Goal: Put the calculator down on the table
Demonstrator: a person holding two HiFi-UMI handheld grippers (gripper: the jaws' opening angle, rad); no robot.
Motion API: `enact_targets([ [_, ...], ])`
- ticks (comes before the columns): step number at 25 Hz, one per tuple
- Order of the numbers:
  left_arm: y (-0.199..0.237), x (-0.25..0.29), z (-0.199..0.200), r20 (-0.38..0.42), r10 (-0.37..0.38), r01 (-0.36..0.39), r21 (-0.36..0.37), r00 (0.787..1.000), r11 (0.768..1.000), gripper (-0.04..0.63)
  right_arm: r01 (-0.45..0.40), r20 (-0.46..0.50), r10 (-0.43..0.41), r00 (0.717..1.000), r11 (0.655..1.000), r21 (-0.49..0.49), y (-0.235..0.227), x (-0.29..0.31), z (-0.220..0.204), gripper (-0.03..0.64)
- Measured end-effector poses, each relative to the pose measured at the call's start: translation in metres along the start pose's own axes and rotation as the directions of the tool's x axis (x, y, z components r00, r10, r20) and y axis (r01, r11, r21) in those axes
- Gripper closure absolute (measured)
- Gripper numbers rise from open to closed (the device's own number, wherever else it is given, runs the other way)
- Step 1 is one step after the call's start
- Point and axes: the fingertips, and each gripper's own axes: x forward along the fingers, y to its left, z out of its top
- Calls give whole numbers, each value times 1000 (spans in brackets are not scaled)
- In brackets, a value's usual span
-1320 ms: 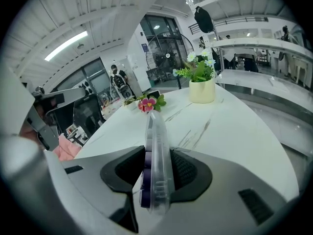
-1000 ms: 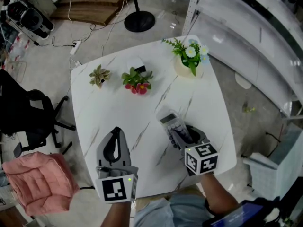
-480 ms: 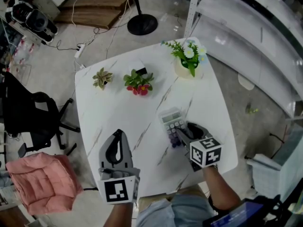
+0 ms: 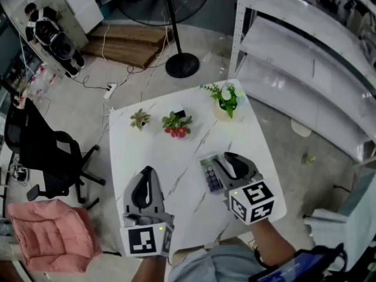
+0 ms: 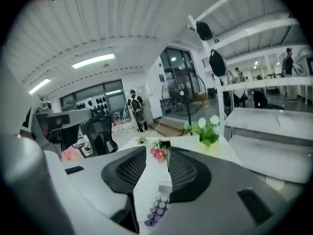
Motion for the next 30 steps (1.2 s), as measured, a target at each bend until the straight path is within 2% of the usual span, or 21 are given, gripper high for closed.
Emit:
enact_targets([
  [2,3,-8,25,46,16,-16,5,999,1000,588,0,80,5,997,998,-63,15,-12,38,481],
  [7,6,-29,86,181,37,-47,50,983,998,588,76,254,-25,967,978,-195,37,-49,113,594],
  [11,7,-45,112,244,50,-67,61,969,996,588,91,343,-5,939,968,-234,51,-75,145,598],
  [16,1,-58,125,284,37,-60,73,958,995,586,108,399,6,917,959,-261,59,-94,160,600],
  [30,-13,-72,131,301,17,-49,101,954,994,586,86,421,31,907,963,-256,67,-108,160,600],
])
